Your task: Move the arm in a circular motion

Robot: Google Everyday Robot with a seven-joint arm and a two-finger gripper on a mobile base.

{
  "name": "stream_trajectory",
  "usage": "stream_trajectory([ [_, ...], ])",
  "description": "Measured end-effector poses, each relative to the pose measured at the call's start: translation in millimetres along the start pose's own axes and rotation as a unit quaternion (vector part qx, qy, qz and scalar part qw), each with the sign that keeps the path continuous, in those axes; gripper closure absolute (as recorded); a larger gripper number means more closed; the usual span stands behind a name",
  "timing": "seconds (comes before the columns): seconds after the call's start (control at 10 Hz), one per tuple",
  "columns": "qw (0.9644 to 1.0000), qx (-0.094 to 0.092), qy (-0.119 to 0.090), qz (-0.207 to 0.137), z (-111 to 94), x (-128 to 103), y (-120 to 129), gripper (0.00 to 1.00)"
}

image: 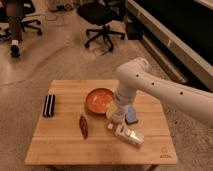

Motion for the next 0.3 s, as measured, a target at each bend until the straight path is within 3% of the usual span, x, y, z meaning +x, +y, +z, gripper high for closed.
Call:
stream_trajectory([
  [0.2,0.9986,-0.002,0.005,0.052,-3.7,9.7,41.2,0.2],
  [0.3,0.9963,-0.005,0.01,0.085,-5.8,17.8,60.6,0.2],
])
